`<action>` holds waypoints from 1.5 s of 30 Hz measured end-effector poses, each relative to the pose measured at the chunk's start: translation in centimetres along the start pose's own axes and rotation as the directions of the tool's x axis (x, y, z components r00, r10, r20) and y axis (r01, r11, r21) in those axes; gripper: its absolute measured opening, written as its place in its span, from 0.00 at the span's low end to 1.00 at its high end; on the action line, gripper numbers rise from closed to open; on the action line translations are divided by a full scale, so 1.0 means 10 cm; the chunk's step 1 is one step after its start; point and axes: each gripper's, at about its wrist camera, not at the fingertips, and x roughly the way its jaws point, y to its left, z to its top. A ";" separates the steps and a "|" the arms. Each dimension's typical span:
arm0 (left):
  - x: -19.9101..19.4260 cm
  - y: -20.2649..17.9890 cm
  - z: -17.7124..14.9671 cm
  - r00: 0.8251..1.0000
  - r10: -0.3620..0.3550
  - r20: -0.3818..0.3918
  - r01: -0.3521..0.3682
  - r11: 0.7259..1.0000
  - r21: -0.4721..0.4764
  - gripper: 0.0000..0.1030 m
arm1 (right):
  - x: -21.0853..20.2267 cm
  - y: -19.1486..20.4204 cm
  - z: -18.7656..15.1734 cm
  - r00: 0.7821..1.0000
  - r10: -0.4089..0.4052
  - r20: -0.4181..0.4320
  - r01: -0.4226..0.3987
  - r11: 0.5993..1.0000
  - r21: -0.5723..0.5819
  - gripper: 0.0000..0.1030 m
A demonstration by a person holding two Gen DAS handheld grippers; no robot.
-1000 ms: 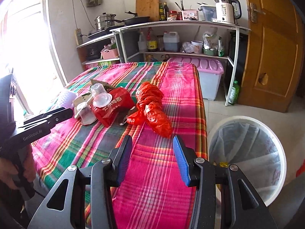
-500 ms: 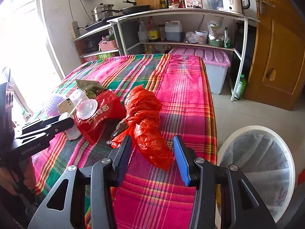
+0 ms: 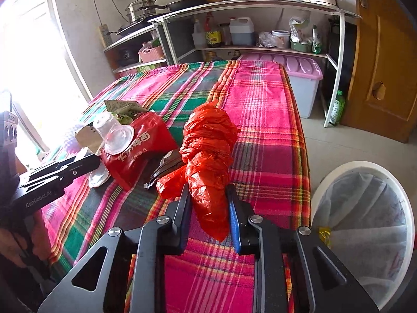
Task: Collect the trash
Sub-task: 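Grasp the red plastic bag with the right tool while the left tool grasps a clear plastic cup, then carry the red bag and clear cup to the bin and release both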
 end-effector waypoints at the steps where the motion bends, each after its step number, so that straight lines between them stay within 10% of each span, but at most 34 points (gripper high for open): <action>1: -0.02 0.00 -0.01 1.000 -0.001 0.003 0.001 1.000 -0.001 0.31 | -0.03 0.00 -0.02 1.000 0.002 0.005 -0.002 1.000 0.003 0.24; 45: -1.08 -1.29 -0.36 0.970 -0.219 0.110 0.196 0.963 0.188 0.31 | -1.50 -0.05 -1.01 0.974 -0.101 0.202 0.080 0.991 0.110 0.22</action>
